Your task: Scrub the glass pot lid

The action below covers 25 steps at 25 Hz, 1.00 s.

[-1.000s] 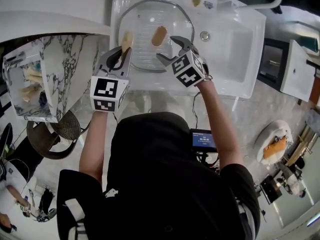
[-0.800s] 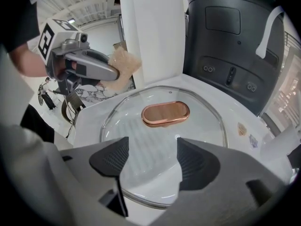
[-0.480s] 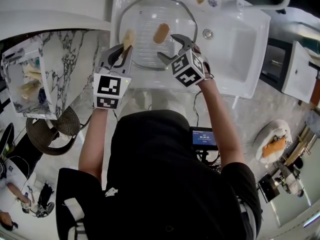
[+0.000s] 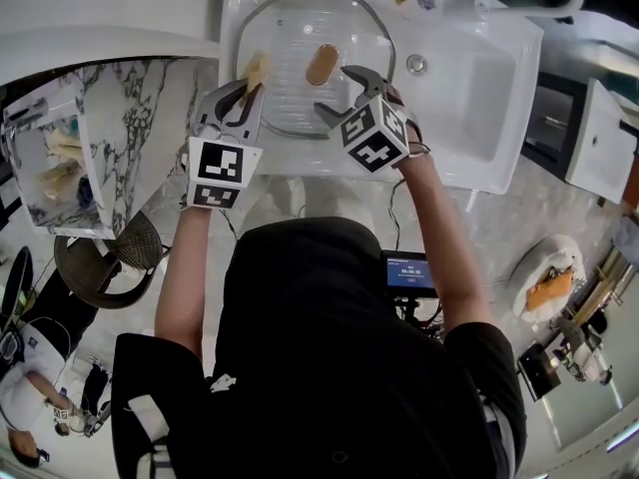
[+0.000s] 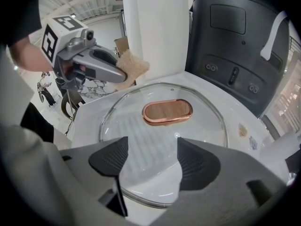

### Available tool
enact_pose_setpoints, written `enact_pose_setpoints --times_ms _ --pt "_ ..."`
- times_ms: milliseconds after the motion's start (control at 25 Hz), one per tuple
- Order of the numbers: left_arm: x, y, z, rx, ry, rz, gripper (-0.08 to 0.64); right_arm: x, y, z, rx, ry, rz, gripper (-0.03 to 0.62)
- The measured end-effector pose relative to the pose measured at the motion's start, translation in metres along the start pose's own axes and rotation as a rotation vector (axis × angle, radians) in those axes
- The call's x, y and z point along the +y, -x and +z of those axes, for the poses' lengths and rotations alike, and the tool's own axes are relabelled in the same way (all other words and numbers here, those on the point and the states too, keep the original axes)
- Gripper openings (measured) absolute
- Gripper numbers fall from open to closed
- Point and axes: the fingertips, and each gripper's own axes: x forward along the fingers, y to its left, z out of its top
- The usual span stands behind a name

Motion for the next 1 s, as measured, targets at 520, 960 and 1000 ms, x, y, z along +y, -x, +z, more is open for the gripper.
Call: enact_pose_setpoints --times_ms 520,960,1000 --pt "0.033 -0.036 0.029 0.072 -0.312 -0.043 0.017 0.0 0.0 0.0 0.045 -0.004 0.007 0.31" --pt "0.029 -0.068 0.033 0.161 -0.515 -0.134 0.017 -0.002 0.0 0.0 0.049 0.001 0.014 0.31" --pt "0.028 -0.07 0.032 0.17 -0.525 -0.143 0.017 -0.002 0.0 0.0 0.049 0.002 0.014 0.31"
